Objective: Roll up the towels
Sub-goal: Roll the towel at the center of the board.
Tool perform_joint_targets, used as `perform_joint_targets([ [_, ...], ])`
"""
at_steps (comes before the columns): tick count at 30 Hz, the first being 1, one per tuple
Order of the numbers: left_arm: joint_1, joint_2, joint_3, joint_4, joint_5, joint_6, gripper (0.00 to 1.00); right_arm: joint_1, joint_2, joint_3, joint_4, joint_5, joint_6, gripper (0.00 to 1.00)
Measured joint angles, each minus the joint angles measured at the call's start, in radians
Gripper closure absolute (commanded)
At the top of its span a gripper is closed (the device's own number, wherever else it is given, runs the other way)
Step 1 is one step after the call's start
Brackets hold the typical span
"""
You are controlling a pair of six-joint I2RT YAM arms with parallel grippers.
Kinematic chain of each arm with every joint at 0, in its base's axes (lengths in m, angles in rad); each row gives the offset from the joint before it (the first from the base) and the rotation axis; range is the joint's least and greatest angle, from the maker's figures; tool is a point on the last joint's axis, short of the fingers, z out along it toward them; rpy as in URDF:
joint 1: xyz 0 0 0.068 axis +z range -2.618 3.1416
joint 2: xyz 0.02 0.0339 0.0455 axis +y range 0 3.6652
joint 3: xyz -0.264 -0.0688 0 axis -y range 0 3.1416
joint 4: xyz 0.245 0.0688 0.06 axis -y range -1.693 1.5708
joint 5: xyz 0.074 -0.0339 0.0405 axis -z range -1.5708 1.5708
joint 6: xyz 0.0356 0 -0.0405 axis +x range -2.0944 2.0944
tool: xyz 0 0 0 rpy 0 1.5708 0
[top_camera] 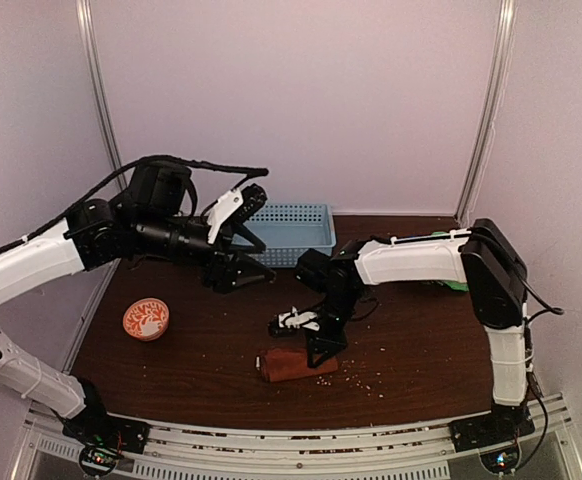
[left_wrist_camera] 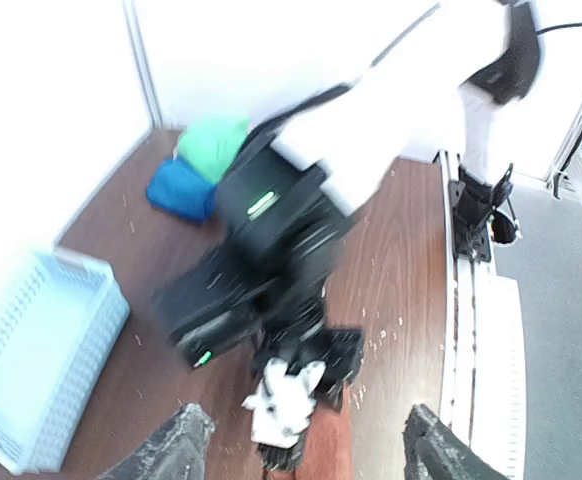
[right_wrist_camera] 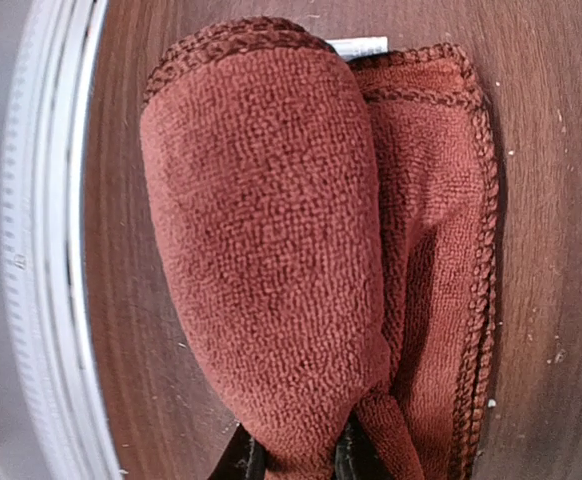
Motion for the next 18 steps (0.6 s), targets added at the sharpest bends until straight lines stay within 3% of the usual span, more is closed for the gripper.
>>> perform_joint_targets([
  [5,-0.162,0.034,0.031,0.020,-0.172,0.068,0.34,-0.053,0.116,0.147,-0.163,-0.131,0.015,0.92],
  [11,-0.381,0.292,0.013,-0.008,-0.457,0.147,0.35,-0.071,0.165,0.205,-0.228,-0.182,0.036,0.92],
  [18,-0.434,0.505,-0.008,-0.058,-0.663,0.196,0.38,-0.073,0.175,0.217,-0.242,-0.191,0.038,0.92],
])
